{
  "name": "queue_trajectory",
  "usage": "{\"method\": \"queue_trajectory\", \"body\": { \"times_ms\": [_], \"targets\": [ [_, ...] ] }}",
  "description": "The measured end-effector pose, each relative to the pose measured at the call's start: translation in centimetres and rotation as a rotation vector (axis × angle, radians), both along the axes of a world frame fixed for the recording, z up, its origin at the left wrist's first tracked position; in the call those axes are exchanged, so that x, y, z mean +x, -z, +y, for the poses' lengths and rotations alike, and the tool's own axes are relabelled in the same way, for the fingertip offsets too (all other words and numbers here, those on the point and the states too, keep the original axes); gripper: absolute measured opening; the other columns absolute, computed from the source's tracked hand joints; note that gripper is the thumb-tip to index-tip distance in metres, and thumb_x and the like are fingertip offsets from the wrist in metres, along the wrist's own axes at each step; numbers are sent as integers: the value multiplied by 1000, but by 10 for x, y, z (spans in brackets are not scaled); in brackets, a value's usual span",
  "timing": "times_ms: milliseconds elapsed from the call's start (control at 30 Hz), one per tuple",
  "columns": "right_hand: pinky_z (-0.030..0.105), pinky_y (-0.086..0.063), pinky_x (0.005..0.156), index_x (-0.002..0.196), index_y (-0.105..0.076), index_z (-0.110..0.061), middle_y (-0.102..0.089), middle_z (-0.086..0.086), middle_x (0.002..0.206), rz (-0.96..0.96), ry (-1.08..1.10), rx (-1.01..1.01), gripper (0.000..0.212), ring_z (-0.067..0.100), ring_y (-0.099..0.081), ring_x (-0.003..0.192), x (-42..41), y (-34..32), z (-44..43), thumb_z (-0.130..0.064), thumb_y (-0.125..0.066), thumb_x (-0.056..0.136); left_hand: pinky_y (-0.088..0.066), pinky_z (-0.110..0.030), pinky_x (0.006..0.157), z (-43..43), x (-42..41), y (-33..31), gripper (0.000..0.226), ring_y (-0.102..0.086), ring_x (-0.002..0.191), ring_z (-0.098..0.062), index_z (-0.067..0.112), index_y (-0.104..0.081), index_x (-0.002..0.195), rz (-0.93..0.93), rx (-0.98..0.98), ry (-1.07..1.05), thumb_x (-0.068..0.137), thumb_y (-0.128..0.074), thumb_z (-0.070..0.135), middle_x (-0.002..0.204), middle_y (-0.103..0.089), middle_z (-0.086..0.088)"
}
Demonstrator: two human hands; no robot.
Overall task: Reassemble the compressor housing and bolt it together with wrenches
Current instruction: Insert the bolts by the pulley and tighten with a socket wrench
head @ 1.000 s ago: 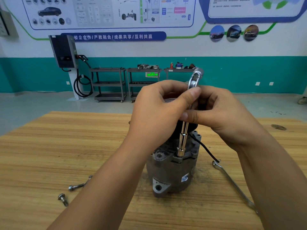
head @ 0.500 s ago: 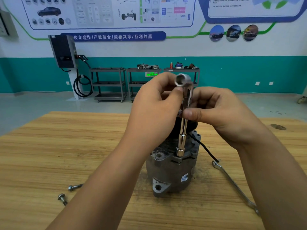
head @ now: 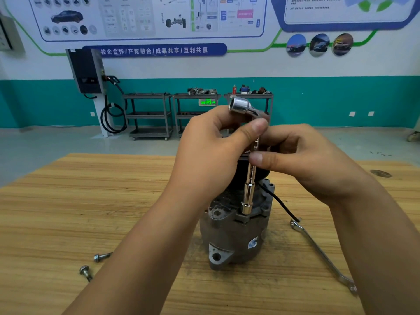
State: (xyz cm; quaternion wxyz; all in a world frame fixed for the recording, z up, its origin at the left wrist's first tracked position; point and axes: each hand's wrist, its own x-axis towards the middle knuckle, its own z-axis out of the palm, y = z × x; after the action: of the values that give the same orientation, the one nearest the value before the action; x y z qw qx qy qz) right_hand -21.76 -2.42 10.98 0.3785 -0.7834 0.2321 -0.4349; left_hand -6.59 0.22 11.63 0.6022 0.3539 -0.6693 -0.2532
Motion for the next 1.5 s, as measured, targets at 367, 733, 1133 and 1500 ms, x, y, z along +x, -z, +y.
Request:
{"method": "queue_trajectory", "body": {
  "times_ms": [367,733,1133,1500],
  "targets": [
    [16,-52,69,88,-71,-15,-75,2,85,-89,-28,43,23,12,-71,82,2,0,2,-18,-70,65,-53,-21,70,8,-4,-2,10,-68,77,-3,21,-74,86,1,18,9,86,-67,27,79,-74,8],
    [24,-51,56,70,-65,-36,-61,-1,65,-49,249,-119,23,10,-59,64,15,2,3,-25,-79,56,-46,-9,68,11,-9,0,16,-63,73,4,25,-68,73,-7,-180,-240,68,-83,28,71,-68,14],
    [19,-51,77,101,-68,-15,-74,1,96,-51,-42,14,25,14,-69,95,0,-1,2,-10,-61,77,-58,-30,71,4,-2,-1,20,-72,78,-10,20,-64,87,146,-19,26,80,-71,3,79,-75,3],
    [24,-54,70,86,-67,-7,-69,7,78,-71,113,-23,24,19,-67,78,5,3,-2,-17,-73,65,-55,-26,72,3,0,1,7,-70,80,-9,17,-72,84,127,-46,-19,78,-75,15,81,-74,4]
  ]
}}
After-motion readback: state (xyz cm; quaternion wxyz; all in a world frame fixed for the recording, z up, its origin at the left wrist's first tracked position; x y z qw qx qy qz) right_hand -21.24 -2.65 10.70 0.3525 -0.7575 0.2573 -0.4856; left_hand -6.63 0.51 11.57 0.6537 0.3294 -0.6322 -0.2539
